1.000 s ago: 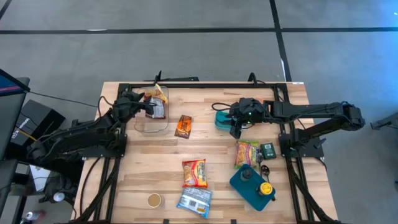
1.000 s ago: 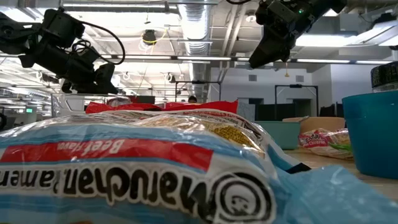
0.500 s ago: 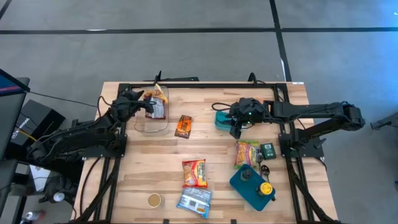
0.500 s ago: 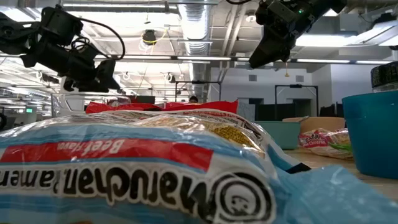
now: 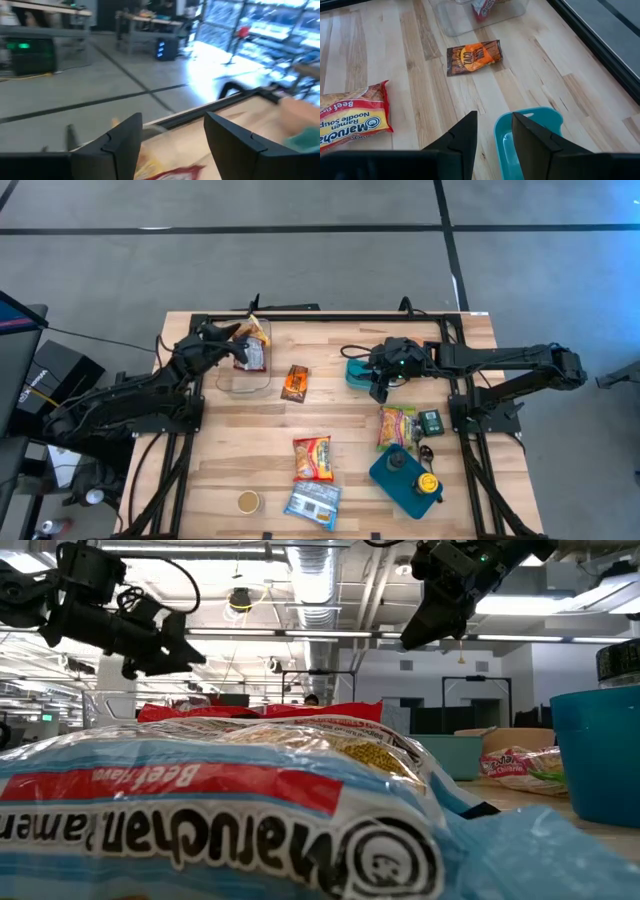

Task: Pick & Place Food Item
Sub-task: Put the gold seasoning bottle into the blue bin

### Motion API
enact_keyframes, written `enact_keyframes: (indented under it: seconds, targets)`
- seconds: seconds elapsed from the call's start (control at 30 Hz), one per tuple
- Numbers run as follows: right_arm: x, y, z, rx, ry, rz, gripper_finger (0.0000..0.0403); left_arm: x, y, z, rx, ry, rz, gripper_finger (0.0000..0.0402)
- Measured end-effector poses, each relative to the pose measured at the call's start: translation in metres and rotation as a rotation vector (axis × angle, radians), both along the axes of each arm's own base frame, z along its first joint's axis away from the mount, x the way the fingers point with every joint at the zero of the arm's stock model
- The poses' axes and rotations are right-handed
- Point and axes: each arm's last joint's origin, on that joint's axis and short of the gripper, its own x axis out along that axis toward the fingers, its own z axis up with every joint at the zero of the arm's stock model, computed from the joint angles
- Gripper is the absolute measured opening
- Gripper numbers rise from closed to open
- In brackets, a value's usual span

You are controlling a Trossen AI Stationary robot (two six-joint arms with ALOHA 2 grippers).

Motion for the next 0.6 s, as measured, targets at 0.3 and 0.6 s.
enact_keyframes:
  seconds: [0.3,0.6]
  targets:
    - [0.000,0.000,0.000,0.001,0.003,0.000,0.0115,0.010,-0.012,0.013,0.050,-0.144,-0.187,0.0181]
    - [0.000,0.000,0.000,0.001,0.003,0.000,0.0115,0.021,-0.035,0.028,0.129,-0.277,-0.375,0.0157]
